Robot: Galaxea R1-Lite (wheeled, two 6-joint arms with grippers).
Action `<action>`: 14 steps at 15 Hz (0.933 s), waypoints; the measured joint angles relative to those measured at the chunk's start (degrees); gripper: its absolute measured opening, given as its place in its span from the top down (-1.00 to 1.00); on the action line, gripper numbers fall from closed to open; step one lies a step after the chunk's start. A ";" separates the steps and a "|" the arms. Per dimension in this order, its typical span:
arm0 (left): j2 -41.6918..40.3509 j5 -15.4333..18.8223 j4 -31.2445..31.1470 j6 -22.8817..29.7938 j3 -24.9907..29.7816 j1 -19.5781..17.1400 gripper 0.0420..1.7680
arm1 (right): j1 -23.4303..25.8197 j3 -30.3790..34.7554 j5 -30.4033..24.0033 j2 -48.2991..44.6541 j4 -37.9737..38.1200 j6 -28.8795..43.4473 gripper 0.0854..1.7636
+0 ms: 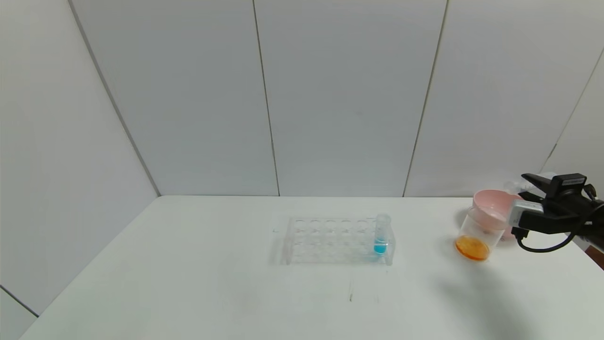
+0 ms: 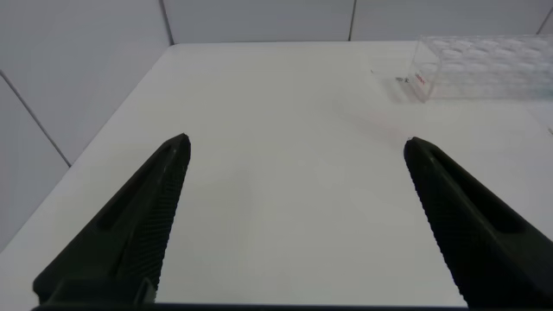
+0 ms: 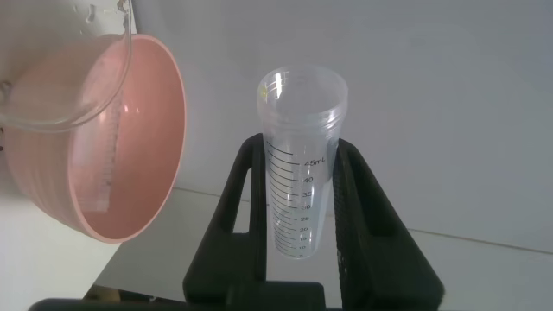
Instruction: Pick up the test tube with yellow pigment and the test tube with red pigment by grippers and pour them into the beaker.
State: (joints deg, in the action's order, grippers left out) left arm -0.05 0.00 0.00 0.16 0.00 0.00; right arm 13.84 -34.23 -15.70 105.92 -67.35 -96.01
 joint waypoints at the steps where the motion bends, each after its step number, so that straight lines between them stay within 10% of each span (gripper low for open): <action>1: 0.00 0.00 0.00 0.00 0.00 0.05 -1.00 | 0.11 -0.02 0.05 0.00 0.07 0.22 0.49; 4: 0.00 0.00 0.00 0.00 0.00 0.05 -1.00 | 0.00 -1.95 -0.06 0.13 0.44 7.61 0.49; 14: 0.00 0.00 0.00 0.00 0.00 0.05 -1.00 | -0.74 -10.39 5.03 7.75 0.07 67.66 0.49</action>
State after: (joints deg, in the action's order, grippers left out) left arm -0.05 0.00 0.00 0.16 0.00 0.05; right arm 13.09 -44.62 -10.67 113.68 -67.28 -28.36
